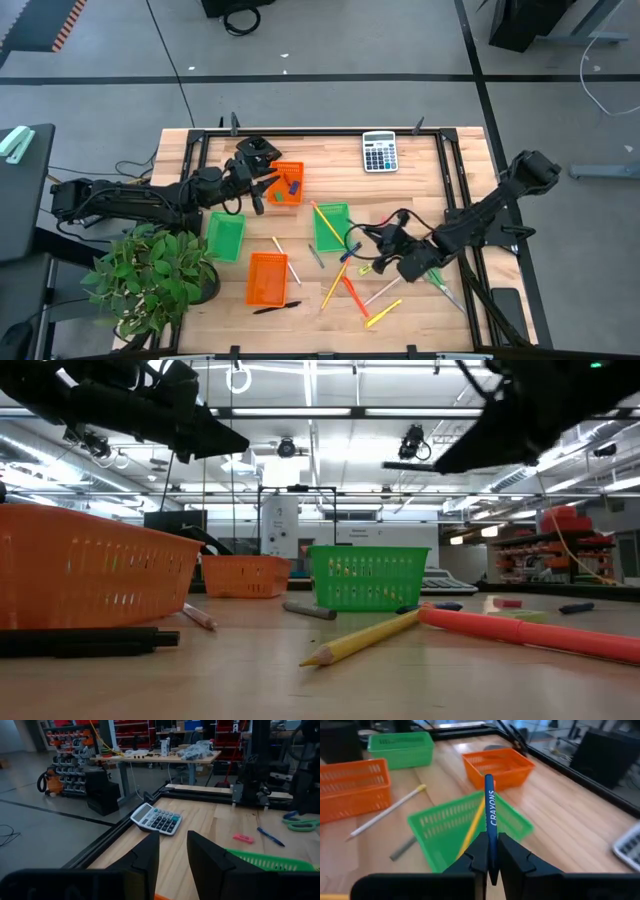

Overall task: Sort crayons/erasers/pens/pencils in bins
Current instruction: Put the blue crayon into the bottom orange basket

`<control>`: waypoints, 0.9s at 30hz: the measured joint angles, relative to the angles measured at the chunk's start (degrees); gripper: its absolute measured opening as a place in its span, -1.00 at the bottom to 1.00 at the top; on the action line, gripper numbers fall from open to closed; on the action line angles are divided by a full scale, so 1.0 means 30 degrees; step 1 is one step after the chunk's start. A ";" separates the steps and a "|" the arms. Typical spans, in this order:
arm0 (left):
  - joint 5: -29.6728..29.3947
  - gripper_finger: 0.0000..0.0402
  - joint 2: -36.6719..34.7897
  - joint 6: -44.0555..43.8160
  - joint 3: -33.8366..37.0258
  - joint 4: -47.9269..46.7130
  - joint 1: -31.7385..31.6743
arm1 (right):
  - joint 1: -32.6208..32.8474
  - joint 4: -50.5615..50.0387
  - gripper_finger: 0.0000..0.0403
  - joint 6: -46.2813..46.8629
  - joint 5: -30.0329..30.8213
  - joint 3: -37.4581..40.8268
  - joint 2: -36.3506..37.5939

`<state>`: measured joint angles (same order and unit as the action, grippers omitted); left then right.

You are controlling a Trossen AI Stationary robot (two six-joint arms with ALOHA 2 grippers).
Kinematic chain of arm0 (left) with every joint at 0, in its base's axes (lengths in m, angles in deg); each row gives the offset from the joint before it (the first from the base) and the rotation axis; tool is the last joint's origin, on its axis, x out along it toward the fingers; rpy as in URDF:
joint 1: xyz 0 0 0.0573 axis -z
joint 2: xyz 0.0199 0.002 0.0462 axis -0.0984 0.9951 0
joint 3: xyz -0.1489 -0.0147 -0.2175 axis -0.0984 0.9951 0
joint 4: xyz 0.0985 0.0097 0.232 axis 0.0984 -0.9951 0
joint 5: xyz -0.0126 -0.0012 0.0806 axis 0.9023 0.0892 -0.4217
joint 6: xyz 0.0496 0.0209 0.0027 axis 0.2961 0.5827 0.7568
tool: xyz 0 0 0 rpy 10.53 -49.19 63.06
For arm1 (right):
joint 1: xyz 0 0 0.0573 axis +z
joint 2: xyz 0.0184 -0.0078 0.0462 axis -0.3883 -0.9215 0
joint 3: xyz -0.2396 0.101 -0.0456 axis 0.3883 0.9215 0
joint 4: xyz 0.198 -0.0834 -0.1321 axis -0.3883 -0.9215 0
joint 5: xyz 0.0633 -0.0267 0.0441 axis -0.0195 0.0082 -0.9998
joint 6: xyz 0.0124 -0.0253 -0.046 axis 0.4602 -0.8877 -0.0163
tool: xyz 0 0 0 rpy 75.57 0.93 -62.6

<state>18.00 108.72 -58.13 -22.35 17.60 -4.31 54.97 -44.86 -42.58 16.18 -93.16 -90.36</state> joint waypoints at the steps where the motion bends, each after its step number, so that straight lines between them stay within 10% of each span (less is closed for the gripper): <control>1: 0.0000 -0.47 0.0000 0.0063 0.0000 0.0000 0.0000 | -0.0461 0.0463 -0.82 -0.0742 -0.0553 -0.0156 -0.0292; 10: 0.0000 -0.47 -0.0015 -0.0190 0.0000 -0.0289 0.0000 | -0.3903 0.6596 -0.82 -0.5651 -0.6982 -0.1837 -0.4099; 27: 0.0000 -0.47 -0.0029 -0.1518 -0.0007 -0.2792 0.1444 | -0.4614 0.6036 -0.82 -0.9956 -1.4071 -1.3062 -1.2692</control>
<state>18.00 108.63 -62.68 -22.37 9.23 0.02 41.13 -26.75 -72.45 -26.03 -132.35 -128.44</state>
